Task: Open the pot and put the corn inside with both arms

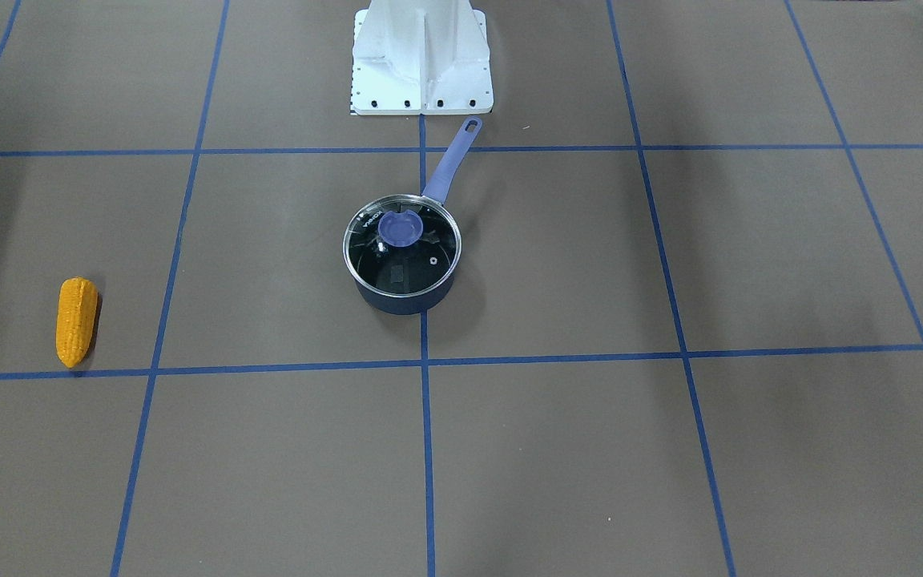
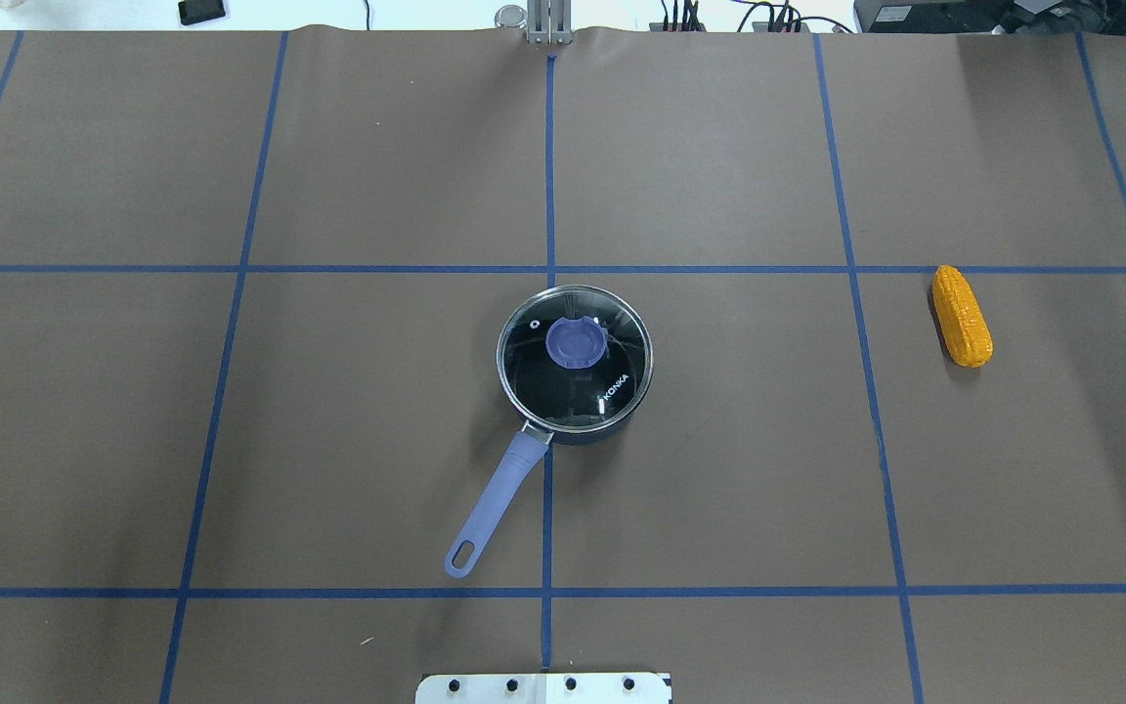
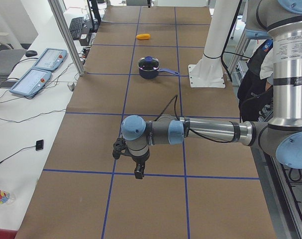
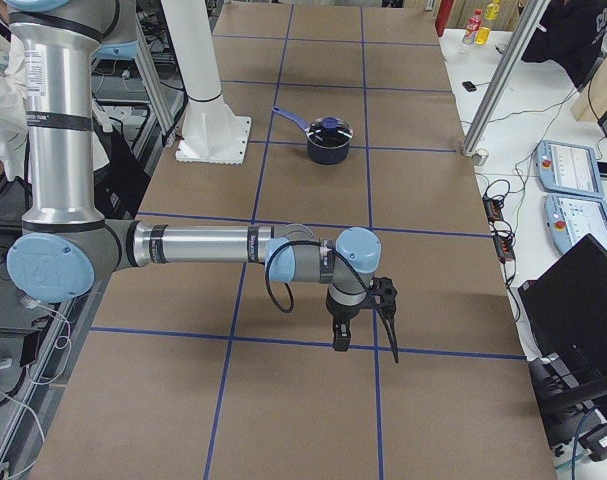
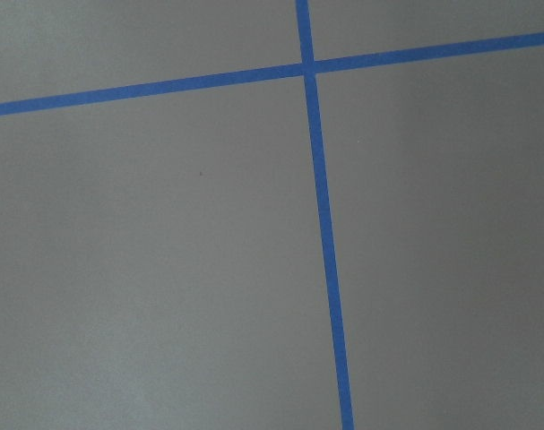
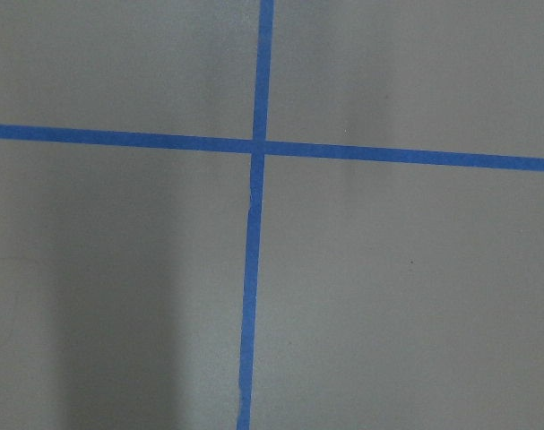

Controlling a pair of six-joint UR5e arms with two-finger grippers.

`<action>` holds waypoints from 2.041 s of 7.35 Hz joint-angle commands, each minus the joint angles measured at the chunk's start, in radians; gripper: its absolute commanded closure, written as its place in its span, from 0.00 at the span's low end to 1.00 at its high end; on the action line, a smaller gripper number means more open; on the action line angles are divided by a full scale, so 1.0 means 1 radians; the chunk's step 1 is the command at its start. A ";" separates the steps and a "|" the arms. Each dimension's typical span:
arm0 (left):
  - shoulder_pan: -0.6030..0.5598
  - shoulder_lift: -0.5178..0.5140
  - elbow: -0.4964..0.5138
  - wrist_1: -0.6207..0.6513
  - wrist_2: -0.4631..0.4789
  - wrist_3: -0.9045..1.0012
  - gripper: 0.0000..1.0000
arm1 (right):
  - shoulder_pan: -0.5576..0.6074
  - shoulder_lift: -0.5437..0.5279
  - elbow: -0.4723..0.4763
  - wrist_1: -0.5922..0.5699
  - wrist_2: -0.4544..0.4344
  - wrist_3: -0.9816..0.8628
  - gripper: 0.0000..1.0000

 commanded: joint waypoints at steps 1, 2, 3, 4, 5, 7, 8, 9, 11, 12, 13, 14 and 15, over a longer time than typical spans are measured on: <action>0.000 -0.001 -0.007 0.000 0.000 0.000 0.01 | 0.000 0.000 -0.001 0.000 0.000 0.000 0.00; 0.000 -0.002 -0.005 0.000 0.000 -0.001 0.01 | 0.000 0.006 0.001 0.000 0.000 0.000 0.00; 0.000 -0.004 -0.007 0.000 0.000 -0.001 0.01 | 0.000 0.009 0.008 0.000 0.002 -0.002 0.00; 0.000 -0.012 -0.007 0.000 0.002 -0.005 0.01 | -0.002 0.011 0.021 0.000 0.000 -0.003 0.00; 0.000 -0.027 -0.010 -0.003 -0.001 -0.009 0.01 | -0.005 0.015 0.028 0.000 0.002 -0.002 0.00; 0.000 -0.045 -0.051 -0.009 -0.002 -0.011 0.01 | -0.025 0.053 0.035 0.030 0.000 0.012 0.00; 0.000 -0.074 -0.056 -0.015 0.000 -0.009 0.01 | -0.023 0.064 0.035 0.113 -0.008 0.012 0.00; 0.000 -0.114 -0.054 -0.053 0.000 -0.011 0.01 | -0.023 0.066 0.024 0.246 -0.009 0.012 0.00; 0.000 -0.153 0.011 -0.229 -0.005 -0.008 0.01 | -0.022 0.064 0.021 0.313 -0.006 0.014 0.00; 0.000 -0.163 0.013 -0.242 -0.036 -0.011 0.01 | -0.018 0.067 0.022 0.317 0.000 0.008 0.00; 0.000 -0.171 -0.013 -0.249 -0.069 -0.011 0.01 | -0.018 0.076 0.030 0.327 0.002 0.015 0.00; 0.009 -0.173 -0.042 -0.293 -0.074 -0.015 0.01 | -0.020 0.089 0.031 0.325 0.002 0.035 0.00; 0.049 -0.200 -0.059 -0.319 -0.074 -0.096 0.02 | -0.035 0.095 0.038 0.328 0.005 0.122 0.00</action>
